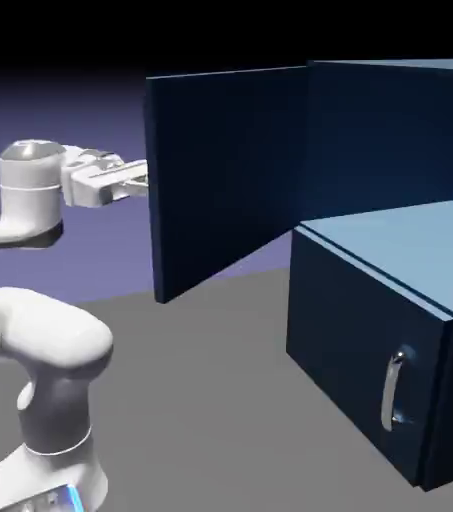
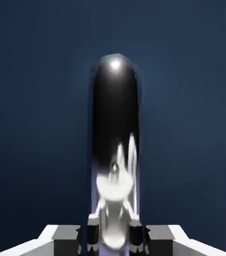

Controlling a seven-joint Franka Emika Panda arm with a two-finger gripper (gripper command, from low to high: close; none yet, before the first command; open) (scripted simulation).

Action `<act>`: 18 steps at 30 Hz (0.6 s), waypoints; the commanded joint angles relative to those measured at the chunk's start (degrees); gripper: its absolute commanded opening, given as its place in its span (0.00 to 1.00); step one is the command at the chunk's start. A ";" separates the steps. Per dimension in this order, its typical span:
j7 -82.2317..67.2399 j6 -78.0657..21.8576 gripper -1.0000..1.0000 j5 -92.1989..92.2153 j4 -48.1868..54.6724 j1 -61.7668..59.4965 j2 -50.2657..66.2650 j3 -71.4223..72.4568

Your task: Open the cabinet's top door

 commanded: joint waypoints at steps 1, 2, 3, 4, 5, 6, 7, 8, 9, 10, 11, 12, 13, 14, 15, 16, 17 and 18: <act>0.78 -1.66 0.00 1.69 1.87 -1.46 1.93 2.08; 1.55 -3.29 0.00 3.27 3.82 -3.04 3.85 4.16; 2.29 -4.94 0.00 4.77 5.84 -4.75 5.73 6.24; 3.02 -6.59 0.00 6.17 7.91 -6.56 7.57 8.30; 3.70 -8.23 0.00 7.45 9.99 -8.43 9.31 10.32; 4.36 -9.84 0.00 8.63 12.06 -10.35 10.98 12.32; 4.99 -11.43 0.00 9.71 14.14 -12.33 12.56 14.29; 5.59 -13.00 0.00 10.70 16.22 -14.37 14.07 16.27; 6.16 -14.53 0.00 11.62 18.27 -16.44 15.49 18.23; 6.69 -16.01 0.00 12.45 20.27 -18.52 16.80 20.15; 7.18 -17.42 0.00 13.20 22.20 -20.59 18.00 22.04; 7.63 -18.76 0.00 13.88 24.08 -22.67 19.10 23.90; 8.04 -20.05 0.00 14.51 25.90 -24.74 20.08 25.73; 8.41 -21.27 0.00 15.09 27.66 -26.82 20.97 27.55; 8.73 -22.42 0.00 15.64 29.36 -28.90 21.74 29.34; 8.99 -23.51 0.00 16.14 31.01 -30.97 22.41 31.11; 9.21 -24.54 0.00 16.62 32.61 -33.05 22.98 32.86; 9.38 -25.51 0.00 17.08 34.17 -35.12 23.44 34.58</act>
